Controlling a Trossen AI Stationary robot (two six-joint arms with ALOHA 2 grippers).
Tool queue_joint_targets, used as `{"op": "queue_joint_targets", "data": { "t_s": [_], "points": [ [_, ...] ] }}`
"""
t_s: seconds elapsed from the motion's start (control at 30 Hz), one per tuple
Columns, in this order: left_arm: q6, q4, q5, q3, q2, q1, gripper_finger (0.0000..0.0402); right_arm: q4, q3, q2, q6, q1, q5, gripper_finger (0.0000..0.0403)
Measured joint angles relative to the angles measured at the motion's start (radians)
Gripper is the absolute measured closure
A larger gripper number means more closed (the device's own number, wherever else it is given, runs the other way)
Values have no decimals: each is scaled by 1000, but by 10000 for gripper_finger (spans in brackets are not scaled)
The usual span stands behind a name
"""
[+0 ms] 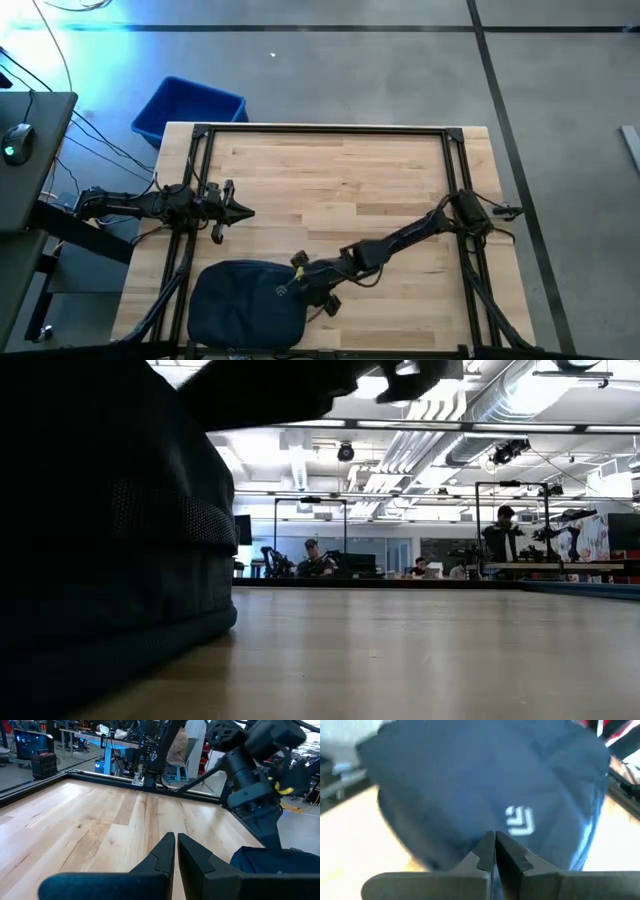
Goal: Unpack backpack
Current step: Open the blue backpack
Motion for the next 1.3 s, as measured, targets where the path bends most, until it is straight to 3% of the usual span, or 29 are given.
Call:
{"op": "queue_joint_targets", "data": {
  "t_s": [0.17, 0.33, 0.43, 0.57, 0.7, 0.83, 1.1, 1.3],
  "points": [
    [0, 0, 0, 0, 1, 0, 399, -206, 81, 0, -181, 52, 44, 392],
    [0, 0, 0, 0, 1, 0, 399, -336, 142, -1, -208, 88, 93, 322],
    [0, 0, 0, 0, 2, 0, 399, -330, 142, 0, -235, 107, 102, 257],
    [0, 0, 0, 0, 2, 0, 399, -194, 94, 0, -278, 120, 229, 167],
    [0, 0, 0, 0, 2, 0, 399, -56, 6, 0, -369, 107, 273, 122],
    [0, 0, 0, 0, 2, 0, 399, 54, -61, 1, -472, 95, 250, 126],
    [0, 0, -1, 0, 2, 0, 399, 166, -61, 76, -469, 41, 87, 181],
    [0, 0, -2, 0, 2, 0, 399, 236, -11, 147, -381, 38, 111, 259]
  ]
}}
